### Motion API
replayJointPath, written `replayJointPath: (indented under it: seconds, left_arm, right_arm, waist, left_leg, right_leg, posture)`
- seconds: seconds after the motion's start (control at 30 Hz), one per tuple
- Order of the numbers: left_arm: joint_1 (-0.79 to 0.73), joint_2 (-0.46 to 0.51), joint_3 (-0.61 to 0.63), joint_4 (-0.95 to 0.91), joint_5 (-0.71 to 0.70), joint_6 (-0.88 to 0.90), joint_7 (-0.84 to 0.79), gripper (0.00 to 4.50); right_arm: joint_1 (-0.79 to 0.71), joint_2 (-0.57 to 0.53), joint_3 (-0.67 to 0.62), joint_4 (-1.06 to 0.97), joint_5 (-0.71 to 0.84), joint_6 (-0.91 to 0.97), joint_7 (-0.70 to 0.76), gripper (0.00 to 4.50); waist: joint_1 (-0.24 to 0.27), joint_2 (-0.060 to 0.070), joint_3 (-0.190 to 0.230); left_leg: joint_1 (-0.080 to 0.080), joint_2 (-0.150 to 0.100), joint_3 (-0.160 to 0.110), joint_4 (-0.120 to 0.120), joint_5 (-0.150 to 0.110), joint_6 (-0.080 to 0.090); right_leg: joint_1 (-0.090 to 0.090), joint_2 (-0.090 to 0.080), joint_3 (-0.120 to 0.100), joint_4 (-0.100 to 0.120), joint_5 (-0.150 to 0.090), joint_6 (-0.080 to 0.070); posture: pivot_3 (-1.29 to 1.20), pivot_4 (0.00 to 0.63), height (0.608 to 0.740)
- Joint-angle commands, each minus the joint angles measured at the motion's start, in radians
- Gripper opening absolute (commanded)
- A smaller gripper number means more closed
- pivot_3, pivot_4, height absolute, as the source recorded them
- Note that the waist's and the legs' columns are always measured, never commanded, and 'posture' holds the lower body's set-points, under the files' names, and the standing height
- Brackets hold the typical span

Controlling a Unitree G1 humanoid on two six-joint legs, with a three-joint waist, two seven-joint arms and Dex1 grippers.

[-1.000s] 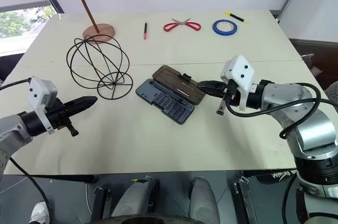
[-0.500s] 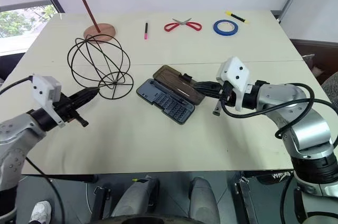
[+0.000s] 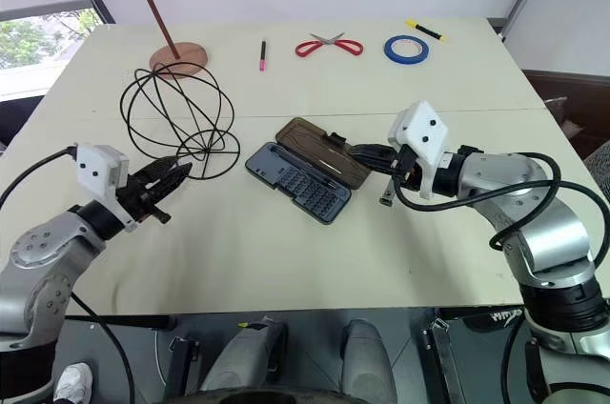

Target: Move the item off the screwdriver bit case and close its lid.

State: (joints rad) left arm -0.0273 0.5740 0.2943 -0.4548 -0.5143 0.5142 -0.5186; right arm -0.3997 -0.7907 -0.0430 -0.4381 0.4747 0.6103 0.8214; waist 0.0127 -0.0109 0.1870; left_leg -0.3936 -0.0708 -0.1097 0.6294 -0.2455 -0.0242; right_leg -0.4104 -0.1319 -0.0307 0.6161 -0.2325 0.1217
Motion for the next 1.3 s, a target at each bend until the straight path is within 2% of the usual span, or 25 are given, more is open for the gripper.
replayJointPath:
  seconds: [0.03, 0.1, 0.33, 0.57, 0.83, 0.87, 0.93, 1.17, 1.2, 1.3]
  left_arm:
    - [-0.008, 0.003, 0.030, -0.038, -0.010, -0.014, 0.010, 3.46]
    - [0.003, -0.009, 0.024, -0.053, -0.001, -0.022, 0.022, 4.46]
    - [0.009, -0.102, -0.043, -0.086, 0.058, -0.064, 0.107, 4.49]
    - [-0.088, -0.203, -0.120, 0.042, 0.183, -0.160, 0.198, 4.49]
    - [-0.127, -0.238, -0.163, 0.128, 0.250, -0.224, 0.210, 4.49]
    - [-0.131, -0.240, -0.166, 0.139, 0.257, -0.231, 0.211, 4.09]
    - [-0.140, -0.250, -0.164, 0.155, 0.266, -0.242, 0.219, 3.67]
    - [-0.141, -0.268, -0.143, 0.162, 0.272, -0.256, 0.240, 0.29]
    - [-0.139, -0.268, -0.139, 0.160, 0.271, -0.255, 0.242, 0.06]
    - [-0.129, -0.265, -0.127, 0.150, 0.268, -0.253, 0.250, 0.06]
  right_arm:
    - [-0.013, 0.008, -0.003, -0.023, -0.005, -0.025, -0.002, 0.00]
    - [-0.016, 0.007, 0.002, -0.021, -0.005, -0.027, 0.002, 0.00]
    - [-0.027, 0.001, 0.015, -0.011, -0.006, -0.032, 0.019, 0.00]
    - [-0.042, 0.008, 0.023, 0.001, -0.024, -0.044, 0.015, 0.00]
    - [-0.032, 0.009, 0.014, -0.011, -0.041, -0.048, -0.002, 0.00]
    - [-0.031, 0.010, 0.014, -0.012, -0.042, -0.048, -0.004, 0.00]
    - [-0.027, 0.009, 0.012, -0.015, -0.044, -0.048, -0.008, 0.00]
    - [-0.017, 0.006, 0.007, -0.023, -0.044, -0.048, -0.016, 0.00]
    - [-0.016, 0.006, 0.007, -0.023, -0.044, -0.048, -0.017, 0.00]
    - [-0.016, 0.006, 0.008, -0.021, -0.045, -0.048, -0.016, 0.00]
  waist:
    - [0.000, 0.000, 0.000]
    - [0.000, 0.000, 0.000]
    - [0.001, 0.000, 0.000]
    - [0.002, 0.000, 0.000]
    - [0.001, 0.000, 0.000]
    - [0.001, 0.000, 0.000]
    - [0.001, 0.000, 0.000]
    - [0.000, 0.000, 0.000]
    - [0.000, 0.000, 0.000]
    - [0.001, 0.000, 0.000]
  left_leg:
    - [0.000, 0.000, 0.000, 0.000, 0.000, 0.000]
    - [0.000, 0.000, 0.000, 0.000, 0.000, 0.000]
    - [0.000, 0.000, 0.000, 0.000, 0.000, 0.000]
    - [0.000, -0.002, 0.000, 0.001, 0.000, 0.000]
    - [0.000, -0.002, 0.000, 0.001, 0.000, 0.000]
    - [0.000, -0.002, 0.000, 0.001, 0.000, 0.000]
    - [0.000, -0.002, 0.000, 0.001, 0.000, 0.000]
    - [0.000, -0.002, 0.000, 0.001, 0.000, 0.000]
    - [0.000, -0.002, 0.000, 0.001, 0.000, 0.000]
    - [0.000, -0.002, 0.000, 0.001, 0.000, 0.000]
  right_leg:
    - [0.000, 0.000, 0.000, 0.000, 0.000, 0.000]
    - [0.000, 0.000, 0.000, 0.000, 0.000, 0.000]
    - [0.000, 0.000, 0.000, 0.000, 0.000, 0.000]
    - [0.001, 0.000, 0.000, 0.000, 0.000, 0.001]
    - [0.001, 0.001, 0.000, 0.000, 0.001, 0.001]
    - [0.001, 0.001, 0.000, 0.000, 0.001, 0.002]
    - [0.001, 0.000, 0.000, 0.000, 0.001, 0.002]
    - [0.001, 0.000, 0.000, 0.000, 0.001, 0.002]
    - [0.001, 0.000, 0.000, 0.000, 0.001, 0.002]
    - [0.001, 0.000, 0.000, 0.000, 0.001, 0.002]
  posture:
    - [0.00, 0.150, 0.740]
    - [0.00, 0.150, 0.740]
    - [0.00, 0.150, 0.740]
    - [0.00, 0.150, 0.740]
    - [0.00, 0.150, 0.740]
    - [0.00, 0.150, 0.740]
    - [0.00, 0.150, 0.740]
    - [0.00, 0.150, 0.740]
    - [0.00, 0.150, 0.740]
    - [0.00, 0.150, 0.740]
